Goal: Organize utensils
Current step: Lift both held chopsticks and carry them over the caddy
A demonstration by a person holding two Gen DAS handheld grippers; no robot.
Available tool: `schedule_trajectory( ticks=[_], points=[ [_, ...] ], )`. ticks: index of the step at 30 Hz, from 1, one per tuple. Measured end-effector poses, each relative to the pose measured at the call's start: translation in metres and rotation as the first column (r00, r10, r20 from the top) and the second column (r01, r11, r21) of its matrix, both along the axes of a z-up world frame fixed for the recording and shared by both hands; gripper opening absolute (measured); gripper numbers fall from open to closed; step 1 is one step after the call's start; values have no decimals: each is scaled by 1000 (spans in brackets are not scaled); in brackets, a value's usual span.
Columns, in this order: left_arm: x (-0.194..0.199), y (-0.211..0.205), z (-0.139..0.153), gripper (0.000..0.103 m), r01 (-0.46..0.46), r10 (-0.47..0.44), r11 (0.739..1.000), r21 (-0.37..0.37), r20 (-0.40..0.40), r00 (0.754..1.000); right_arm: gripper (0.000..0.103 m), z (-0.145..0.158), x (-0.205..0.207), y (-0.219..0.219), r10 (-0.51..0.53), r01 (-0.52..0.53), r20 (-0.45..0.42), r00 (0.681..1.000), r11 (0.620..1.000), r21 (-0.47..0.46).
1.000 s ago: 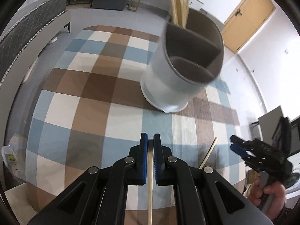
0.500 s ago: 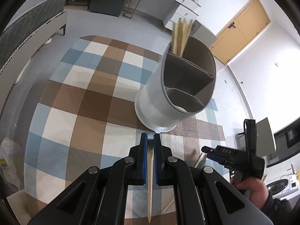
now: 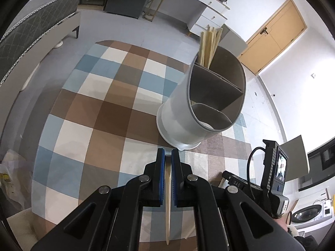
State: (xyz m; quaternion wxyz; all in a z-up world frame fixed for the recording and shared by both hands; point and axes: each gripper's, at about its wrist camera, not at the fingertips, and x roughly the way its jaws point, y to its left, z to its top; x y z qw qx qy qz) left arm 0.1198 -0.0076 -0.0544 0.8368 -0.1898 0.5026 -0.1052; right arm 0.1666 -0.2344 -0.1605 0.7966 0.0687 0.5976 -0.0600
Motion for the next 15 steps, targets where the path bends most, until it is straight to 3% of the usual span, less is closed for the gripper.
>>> schedule_trajectory(
  ticks=[5, 10, 15],
  points=[
    [-8, -8, 1, 1, 26, -26, 1000, 18, 26, 999, 0, 8, -21, -24, -53, 42, 70, 996, 987, 155],
    [-22, -15, 10, 1, 55, -58, 997, 47, 68, 996, 0, 22, -53, -48, -64, 31, 138, 988, 972, 234],
    [-34, -24, 17, 1, 68, -74, 995, 71, 84, 994, 4, 29, -59, -59, -87, 46, 120, 989, 950, 310]
  ],
)
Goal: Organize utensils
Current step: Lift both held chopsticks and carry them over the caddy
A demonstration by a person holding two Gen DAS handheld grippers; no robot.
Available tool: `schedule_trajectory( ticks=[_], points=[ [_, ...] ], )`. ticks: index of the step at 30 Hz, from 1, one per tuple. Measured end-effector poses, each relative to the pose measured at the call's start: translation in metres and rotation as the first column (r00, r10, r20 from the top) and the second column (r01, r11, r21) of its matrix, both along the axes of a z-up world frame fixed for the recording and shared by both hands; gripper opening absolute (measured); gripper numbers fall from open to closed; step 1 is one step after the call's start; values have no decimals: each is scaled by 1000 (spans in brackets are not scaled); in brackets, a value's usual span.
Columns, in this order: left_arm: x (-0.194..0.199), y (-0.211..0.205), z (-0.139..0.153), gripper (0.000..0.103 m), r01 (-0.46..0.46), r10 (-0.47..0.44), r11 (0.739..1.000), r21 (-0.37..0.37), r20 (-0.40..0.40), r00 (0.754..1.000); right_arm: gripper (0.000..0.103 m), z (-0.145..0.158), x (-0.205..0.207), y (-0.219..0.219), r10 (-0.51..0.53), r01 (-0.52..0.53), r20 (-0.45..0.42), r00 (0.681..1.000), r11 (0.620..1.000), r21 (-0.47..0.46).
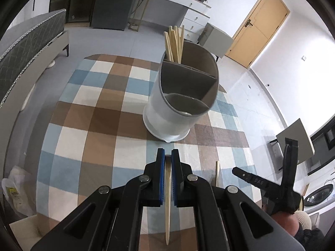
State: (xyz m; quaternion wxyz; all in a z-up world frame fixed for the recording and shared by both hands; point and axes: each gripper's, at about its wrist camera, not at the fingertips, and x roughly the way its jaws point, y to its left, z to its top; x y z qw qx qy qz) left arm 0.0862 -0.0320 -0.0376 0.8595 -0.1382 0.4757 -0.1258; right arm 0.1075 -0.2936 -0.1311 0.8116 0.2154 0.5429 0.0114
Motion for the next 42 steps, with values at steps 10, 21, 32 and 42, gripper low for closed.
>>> schedule_trajectory(
  ticks=[10, 21, 32, 42],
  points=[
    [-1, 10, -8, 1, -27, 27, 1000, -13, -25, 999, 32, -12, 34, 40, 116, -117, -17, 993, 979, -166],
    [22, 23, -11, 1, -39, 35, 997, -67, -58, 998, 5, -30, 43, 84, 207, -205, -37, 978, 901, -381],
    [7, 5, 12, 1, 42, -41, 999, -23, 20, 999, 5, 39, 2, 74, 211, -167, 265, 941, 969, -180],
    [-18, -12, 40, 1, 60, -63, 996, 62, 47, 997, 5, 79, -51, 87, 281, -227, 443, 851, 959, -173]
  ],
)
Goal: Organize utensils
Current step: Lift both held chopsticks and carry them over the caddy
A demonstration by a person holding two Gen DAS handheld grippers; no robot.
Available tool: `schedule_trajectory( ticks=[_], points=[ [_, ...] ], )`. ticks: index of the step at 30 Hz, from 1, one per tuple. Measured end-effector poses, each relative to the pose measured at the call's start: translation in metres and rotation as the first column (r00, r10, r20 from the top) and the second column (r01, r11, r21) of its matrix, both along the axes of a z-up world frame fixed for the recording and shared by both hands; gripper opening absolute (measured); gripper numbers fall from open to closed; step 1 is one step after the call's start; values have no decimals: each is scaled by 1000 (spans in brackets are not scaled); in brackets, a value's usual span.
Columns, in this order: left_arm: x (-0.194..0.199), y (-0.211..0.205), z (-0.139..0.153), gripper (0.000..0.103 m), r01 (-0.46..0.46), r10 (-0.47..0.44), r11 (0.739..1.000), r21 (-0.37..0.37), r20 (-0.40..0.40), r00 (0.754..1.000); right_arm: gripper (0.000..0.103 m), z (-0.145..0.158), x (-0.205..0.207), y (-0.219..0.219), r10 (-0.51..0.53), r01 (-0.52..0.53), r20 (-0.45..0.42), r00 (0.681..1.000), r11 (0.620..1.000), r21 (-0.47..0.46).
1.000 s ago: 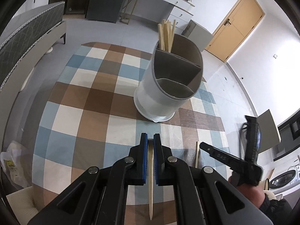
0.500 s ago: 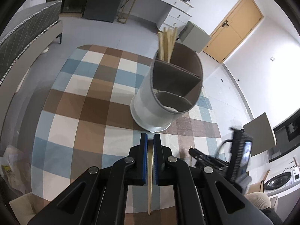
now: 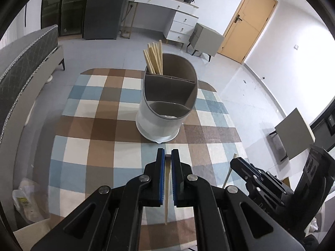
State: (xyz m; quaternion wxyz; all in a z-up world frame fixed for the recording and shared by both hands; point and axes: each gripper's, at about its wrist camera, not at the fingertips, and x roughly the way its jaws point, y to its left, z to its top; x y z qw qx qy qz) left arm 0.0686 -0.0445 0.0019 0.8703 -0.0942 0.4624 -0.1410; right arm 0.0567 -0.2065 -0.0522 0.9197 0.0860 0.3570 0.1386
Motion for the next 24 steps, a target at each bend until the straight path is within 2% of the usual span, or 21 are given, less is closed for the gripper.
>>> schedule_trajectory(
  ticks=[7, 11, 17, 19, 24],
  points=[
    [-9, -7, 20, 1, -3, 2, 998, 60, 24, 1000, 5, 20, -14, -8, -1, -4, 63, 998, 998, 67],
    [-9, -10, 38, 1, 8, -11, 998, 66, 45, 999, 5, 42, -15, -12, -7, -4, 120, 993, 995, 95],
    [6, -6, 78, 1, 9, -10, 1000, 7, 90, 996, 5, 86, -5, -15, -5, -21, 231, 973, 994, 109],
    [14, -5, 90, 1, 11, -10, 1000, -12, 108, 994, 5, 106, 4, -15, 20, -55, 275, 961, 991, 119],
    [43, -1, 118, 1, 18, -10, 998, -56, 149, 989, 5, 141, 30, -11, 48, -85, 352, 935, 992, 91]
  ],
)
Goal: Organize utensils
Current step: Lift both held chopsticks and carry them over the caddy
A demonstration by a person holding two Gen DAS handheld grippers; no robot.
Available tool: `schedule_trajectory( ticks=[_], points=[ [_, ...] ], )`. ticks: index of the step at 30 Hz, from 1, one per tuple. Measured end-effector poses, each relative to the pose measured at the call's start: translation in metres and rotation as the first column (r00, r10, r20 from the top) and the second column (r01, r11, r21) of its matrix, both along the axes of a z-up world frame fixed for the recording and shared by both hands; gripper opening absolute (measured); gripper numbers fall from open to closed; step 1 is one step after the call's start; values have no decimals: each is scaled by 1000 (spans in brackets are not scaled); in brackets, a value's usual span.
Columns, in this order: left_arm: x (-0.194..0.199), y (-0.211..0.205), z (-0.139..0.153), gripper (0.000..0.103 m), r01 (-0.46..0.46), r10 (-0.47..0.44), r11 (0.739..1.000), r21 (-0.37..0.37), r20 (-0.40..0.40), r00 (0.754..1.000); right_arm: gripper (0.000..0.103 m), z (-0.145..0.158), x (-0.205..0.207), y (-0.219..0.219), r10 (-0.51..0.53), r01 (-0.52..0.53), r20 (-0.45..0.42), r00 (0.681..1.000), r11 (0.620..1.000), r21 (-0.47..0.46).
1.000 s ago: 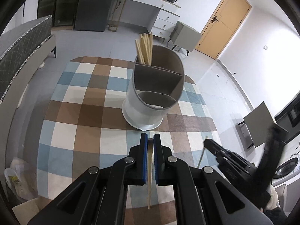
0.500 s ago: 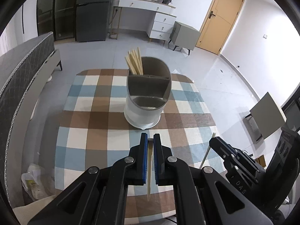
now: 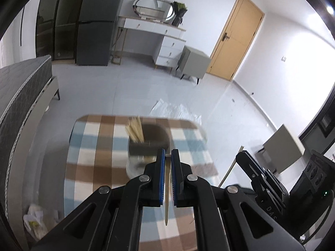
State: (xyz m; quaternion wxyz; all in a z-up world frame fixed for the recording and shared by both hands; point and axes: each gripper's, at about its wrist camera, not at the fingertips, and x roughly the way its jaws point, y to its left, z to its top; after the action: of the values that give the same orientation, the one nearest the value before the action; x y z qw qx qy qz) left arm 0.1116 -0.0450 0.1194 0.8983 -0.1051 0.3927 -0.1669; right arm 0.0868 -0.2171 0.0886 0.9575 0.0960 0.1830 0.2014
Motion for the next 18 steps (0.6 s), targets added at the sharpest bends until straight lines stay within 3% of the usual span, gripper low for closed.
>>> schedule_trajectory(
  ticks=[8, 12, 18],
  points=[
    [61, 14, 25, 1, -20, 24, 997, -77, 47, 999, 5, 25, 68, 23, 65, -61, 93, 994, 997, -45],
    [93, 22, 22, 1, -22, 32, 991, -129, 72, 997, 5, 23, 107, 37, 94, -88, 114, 989, 994, -60],
    [133, 33, 4, 1, -52, 62, 991, -127, 82, 995, 5, 10, 150, 45, 109, -101, 141, 984, 993, -67]
  ],
)
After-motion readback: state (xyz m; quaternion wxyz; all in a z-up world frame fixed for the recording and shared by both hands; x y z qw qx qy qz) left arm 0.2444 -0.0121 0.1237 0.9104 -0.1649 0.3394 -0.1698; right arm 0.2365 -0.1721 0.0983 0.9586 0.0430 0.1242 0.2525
